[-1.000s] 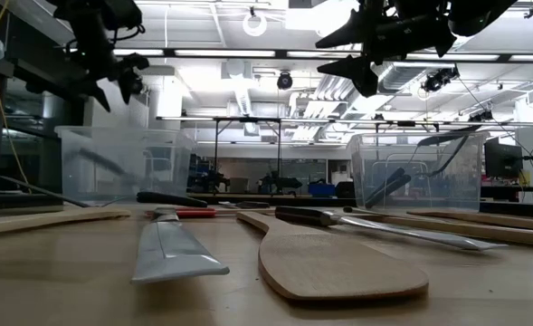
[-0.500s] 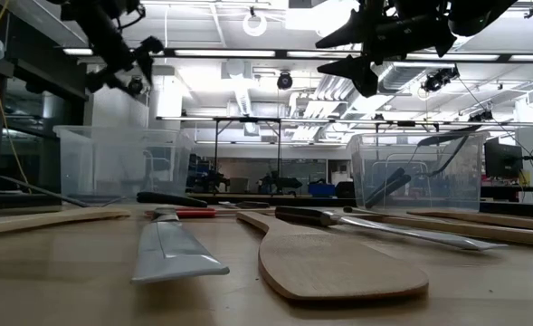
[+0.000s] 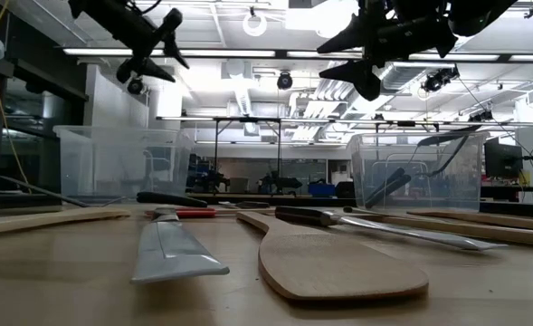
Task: Pick & Place Kitchen Items
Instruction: Put the black kitchen knife into the top left transparent bin
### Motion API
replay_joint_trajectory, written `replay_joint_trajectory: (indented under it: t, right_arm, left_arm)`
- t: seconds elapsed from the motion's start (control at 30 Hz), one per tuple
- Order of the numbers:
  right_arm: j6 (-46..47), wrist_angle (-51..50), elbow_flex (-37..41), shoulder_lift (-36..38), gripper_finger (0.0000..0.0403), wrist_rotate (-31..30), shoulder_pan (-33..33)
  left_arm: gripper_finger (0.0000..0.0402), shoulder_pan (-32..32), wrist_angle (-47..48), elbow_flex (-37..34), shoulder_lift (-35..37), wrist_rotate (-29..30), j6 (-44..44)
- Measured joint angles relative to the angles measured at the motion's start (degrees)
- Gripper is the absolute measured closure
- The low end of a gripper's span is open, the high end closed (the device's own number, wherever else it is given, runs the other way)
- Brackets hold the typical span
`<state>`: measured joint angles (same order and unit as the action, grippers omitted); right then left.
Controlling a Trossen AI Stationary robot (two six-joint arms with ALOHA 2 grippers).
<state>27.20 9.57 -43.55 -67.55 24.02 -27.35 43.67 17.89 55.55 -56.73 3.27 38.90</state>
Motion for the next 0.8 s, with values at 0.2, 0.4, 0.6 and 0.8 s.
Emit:
replay_joint_trajectory:
  t: [0.2,0.4,0.6,0.8]
  right_arm:
    - [0.8,0.0,0.0,0.0,0.0186,-0.1,0.0]
    - [1.1,0.1,0.0,0.0,0.0186,-0.1,0.0]
    - [4.3,0.1,0.0,0.0,0.0186,-0.1,0.0]
    - [4.5,-0.9,0.0,1.0,0.0186,2.2,0.0]
  left_arm:
    - [0.0193,-4.6,-1.3,0.0,-0.6,1.1,2.6]
    - [0.0193,-8.9,-2.1,0.0,-2.4,0.2,-1.4]
    - [0.0193,-12.1,-3.5,0.0,-5.6,0.3,1.5]
    - [0.0193,-15.0,-7.5,0.0,-10.4,-0.1,-1.4]
